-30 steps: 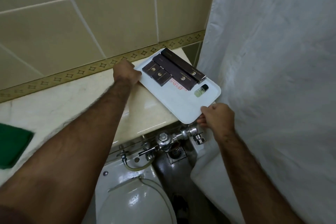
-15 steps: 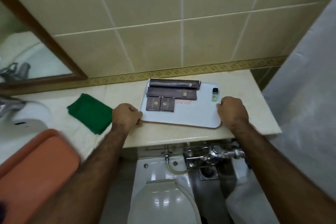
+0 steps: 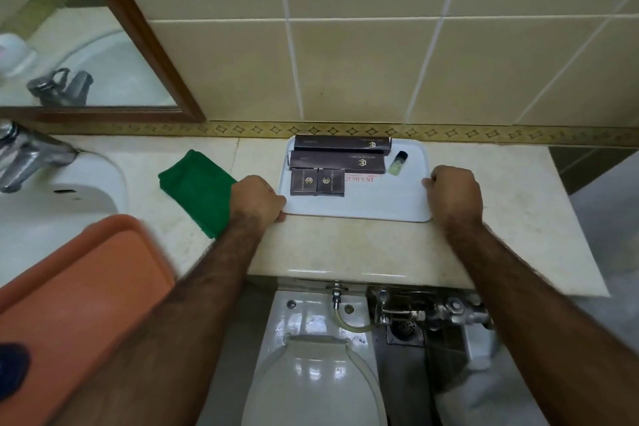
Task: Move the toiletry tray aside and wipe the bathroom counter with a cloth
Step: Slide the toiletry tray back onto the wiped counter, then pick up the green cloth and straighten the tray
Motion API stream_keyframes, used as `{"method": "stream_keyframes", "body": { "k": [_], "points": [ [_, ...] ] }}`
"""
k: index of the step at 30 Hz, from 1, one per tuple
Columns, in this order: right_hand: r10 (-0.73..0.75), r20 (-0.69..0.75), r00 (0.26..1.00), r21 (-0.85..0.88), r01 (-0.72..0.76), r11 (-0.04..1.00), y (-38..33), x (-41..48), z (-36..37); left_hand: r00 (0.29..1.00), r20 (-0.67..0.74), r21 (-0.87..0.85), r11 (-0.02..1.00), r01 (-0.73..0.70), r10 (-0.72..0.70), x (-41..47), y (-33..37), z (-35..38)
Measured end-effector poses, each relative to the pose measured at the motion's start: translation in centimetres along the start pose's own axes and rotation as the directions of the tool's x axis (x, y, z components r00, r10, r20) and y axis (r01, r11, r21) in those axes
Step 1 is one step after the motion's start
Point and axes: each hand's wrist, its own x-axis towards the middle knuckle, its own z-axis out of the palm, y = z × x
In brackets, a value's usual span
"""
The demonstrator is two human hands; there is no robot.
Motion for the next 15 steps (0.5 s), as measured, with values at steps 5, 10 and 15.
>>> {"method": "stream_keyframes", "body": {
  "k": [5,10,15],
  "points": [
    [-0.022,-0.042,0.999,-0.014,0.022,1.000,0.0,1.0,0.7,0.997,0.067,0.157,0.987,0.034,-0.045,1.8,0.8,-0.1],
    [-0.066,-0.094,0.993,-0.022,0.064,0.998,-0.6,0.8,0.7,0.990,0.135,0.325,0.946,-0.010,-0.036,2.4,2.0,-1.5],
    [-0.362,-0.258,0.896,0.118,0.401,0.908,-9.8,-3.3,0.2,0.996,-0.090,0.136,0.991,-0.013,0.025,4.7,-0.2,-6.5]
  ]
}}
